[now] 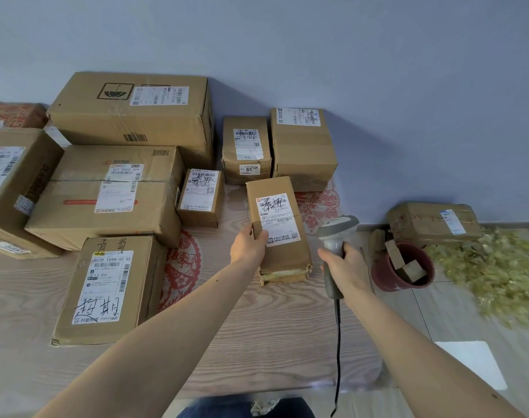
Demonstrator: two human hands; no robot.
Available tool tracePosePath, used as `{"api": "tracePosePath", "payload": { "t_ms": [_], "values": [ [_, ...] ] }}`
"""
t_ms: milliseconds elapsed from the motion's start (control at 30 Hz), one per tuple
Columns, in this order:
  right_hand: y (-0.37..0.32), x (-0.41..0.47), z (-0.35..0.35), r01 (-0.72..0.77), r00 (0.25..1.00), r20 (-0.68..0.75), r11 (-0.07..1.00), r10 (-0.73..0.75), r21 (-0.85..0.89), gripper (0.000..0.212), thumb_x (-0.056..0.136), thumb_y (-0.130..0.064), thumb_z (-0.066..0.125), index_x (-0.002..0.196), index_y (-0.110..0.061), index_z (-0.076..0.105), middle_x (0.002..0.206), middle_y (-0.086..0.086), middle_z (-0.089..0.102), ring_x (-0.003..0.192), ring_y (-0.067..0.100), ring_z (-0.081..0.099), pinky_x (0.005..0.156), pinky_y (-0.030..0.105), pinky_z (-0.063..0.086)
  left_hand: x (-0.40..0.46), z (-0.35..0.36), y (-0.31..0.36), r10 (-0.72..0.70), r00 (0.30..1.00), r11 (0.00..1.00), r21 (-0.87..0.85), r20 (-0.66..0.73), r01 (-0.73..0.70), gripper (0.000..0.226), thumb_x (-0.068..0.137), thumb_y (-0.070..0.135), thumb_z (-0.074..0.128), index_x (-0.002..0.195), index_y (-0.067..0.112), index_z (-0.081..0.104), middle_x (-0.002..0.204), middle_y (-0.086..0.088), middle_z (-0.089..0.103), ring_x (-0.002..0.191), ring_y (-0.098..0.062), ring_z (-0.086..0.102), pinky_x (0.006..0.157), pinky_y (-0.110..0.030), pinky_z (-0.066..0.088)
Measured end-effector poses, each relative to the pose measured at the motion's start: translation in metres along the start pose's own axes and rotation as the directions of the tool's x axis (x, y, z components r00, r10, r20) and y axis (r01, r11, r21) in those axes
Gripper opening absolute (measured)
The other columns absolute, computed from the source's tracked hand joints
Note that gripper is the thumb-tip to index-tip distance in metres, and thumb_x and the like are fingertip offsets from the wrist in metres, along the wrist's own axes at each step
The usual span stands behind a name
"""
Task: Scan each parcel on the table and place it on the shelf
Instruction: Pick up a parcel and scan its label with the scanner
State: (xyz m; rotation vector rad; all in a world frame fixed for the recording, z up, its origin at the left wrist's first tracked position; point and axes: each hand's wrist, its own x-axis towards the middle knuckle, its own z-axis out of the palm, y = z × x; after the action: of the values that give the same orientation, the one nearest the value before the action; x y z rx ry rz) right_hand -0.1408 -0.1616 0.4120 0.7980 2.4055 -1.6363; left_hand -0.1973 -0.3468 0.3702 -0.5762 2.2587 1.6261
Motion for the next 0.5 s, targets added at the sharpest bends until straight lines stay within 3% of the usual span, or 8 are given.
{"api": "tracePosePath", "payload": {
  "t_ms": [167,500],
  "values": [
    [0.034,0.024,0.000,-0.049,0.994,-0.101,0.994,0.039,-0.096,0.029,0.083,-0.031,0.074,0.102,-0.015,0.061,0.093,-0.001,0.067,0.088,0.020,0.065,0.077,0.031,0.045,0.003,0.001,-0.001,0.000,1.000,1.000,-0.012,-0.012,0.000,0.037,0.097,0.029,0.053,0.134,0.025,0.056,0.128,0.005,0.063,0.113,-0.021,0.058,0.098,-0.044,0.050],
    [0.070,0.048,0.013,-0.174,0.984,-0.085,0.962,0.159,-0.208,0.038,0.080,-0.032,0.080,0.107,-0.009,0.067,0.101,0.007,0.068,0.094,0.024,0.061,0.078,0.029,0.041,0.006,0.002,-0.003,-0.001,0.999,1.000,-0.017,-0.032,0.000,0.038,0.097,0.024,0.055,0.136,0.024,0.054,0.129,0.006,0.060,0.107,-0.016,0.055,0.098,-0.039,0.049]
  ]
}}
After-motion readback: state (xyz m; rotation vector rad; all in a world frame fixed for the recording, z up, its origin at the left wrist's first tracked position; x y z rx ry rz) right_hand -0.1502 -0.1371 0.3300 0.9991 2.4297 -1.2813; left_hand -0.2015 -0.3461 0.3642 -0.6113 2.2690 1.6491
